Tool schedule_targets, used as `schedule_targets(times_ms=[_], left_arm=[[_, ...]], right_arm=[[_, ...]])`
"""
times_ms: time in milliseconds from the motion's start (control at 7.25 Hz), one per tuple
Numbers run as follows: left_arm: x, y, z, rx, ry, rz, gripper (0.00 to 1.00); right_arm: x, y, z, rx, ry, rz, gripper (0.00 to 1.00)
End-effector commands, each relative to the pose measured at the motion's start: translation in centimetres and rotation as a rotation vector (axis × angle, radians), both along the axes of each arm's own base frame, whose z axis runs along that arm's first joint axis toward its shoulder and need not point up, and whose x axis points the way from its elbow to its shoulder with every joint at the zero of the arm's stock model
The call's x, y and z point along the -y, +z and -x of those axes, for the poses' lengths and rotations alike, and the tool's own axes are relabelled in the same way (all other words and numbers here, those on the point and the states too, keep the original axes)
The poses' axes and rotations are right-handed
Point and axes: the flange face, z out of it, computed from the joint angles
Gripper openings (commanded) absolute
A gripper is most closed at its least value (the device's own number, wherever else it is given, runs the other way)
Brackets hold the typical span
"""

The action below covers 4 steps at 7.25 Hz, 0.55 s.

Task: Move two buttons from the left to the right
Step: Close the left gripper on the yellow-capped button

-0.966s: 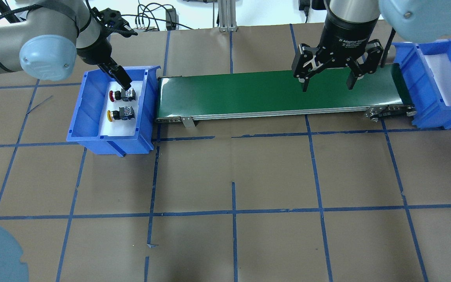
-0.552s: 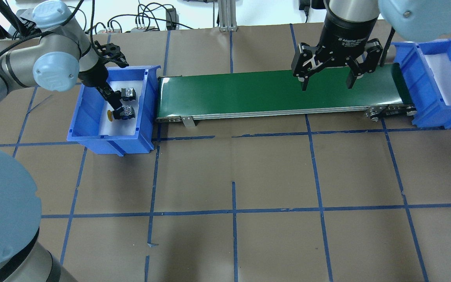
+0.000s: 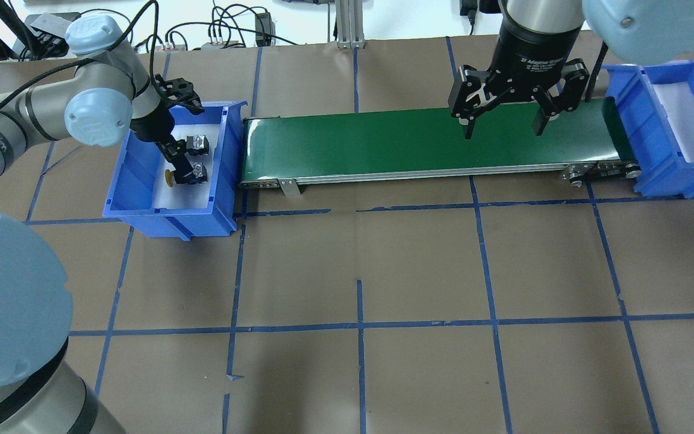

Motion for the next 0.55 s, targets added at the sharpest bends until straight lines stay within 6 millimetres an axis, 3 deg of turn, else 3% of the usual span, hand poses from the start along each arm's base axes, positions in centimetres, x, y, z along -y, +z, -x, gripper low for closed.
schedule_targets(times_ms=[0,138,414], left_arm=[[-0.05,-0.86,0.26,-0.003,-0.007,-0.014,0.66],[0.02,-0.69,0.28,-0.005,-0.005,-0.009,0.55],[-0.02,-0.20,0.20,-0.004,0.001,-0.001,0.55]], right_arm=[[-0.08,0.20,-0.15,0.001,0.001,0.004,1.00],[-0.01,0.19,-0.15,0.001,0.001,0.004,1.00],[-0.09,0.03,-0.25,0.002,0.001,-0.001,1.00]])
